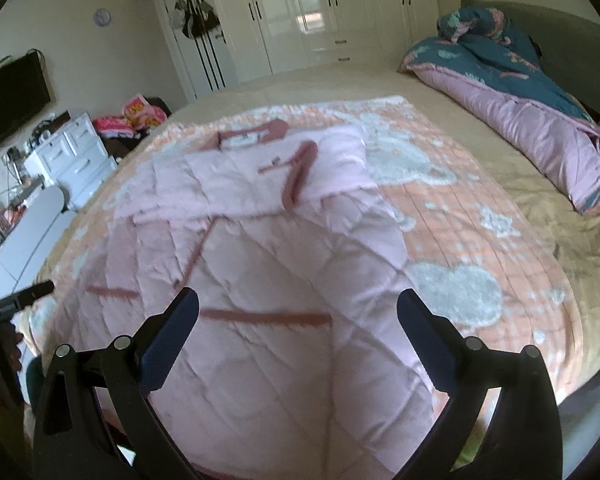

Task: Fold large clothes
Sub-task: 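Move both open tools toward the jacket hem, then grasp the jacket hem edge with the right tool while the left tool grasps it too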

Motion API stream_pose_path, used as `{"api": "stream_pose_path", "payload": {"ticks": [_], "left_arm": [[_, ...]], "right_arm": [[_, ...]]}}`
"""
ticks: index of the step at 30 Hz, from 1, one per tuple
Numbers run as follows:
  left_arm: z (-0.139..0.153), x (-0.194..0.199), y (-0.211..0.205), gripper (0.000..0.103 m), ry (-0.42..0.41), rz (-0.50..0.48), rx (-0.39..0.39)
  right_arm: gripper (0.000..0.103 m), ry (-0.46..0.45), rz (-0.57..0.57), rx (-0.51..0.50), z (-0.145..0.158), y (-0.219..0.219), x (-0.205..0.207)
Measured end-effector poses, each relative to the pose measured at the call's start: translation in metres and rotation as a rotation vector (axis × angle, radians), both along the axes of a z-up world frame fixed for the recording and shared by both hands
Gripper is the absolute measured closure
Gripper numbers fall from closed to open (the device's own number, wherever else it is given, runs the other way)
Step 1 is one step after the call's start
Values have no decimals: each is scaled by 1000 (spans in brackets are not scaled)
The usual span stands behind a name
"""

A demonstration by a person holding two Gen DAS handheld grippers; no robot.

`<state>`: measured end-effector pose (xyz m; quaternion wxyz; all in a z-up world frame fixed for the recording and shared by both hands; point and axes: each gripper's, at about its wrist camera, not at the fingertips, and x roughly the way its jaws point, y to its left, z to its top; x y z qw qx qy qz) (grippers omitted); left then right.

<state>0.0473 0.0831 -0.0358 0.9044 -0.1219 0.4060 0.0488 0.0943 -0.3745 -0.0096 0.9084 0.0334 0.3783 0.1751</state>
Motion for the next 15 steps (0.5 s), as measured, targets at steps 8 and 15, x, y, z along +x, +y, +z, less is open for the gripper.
{"api": "stream_pose_path", "payload": {"ticks": [8, 15], "left_arm": [[-24, -10, 22, 9, 50, 40, 13], [-45, -22, 38, 9, 89, 71, 10]], "right_arm": [[4, 94, -23, -47, -38, -24, -10], [4, 150, -50, -73, -60, -43, -15]]}}
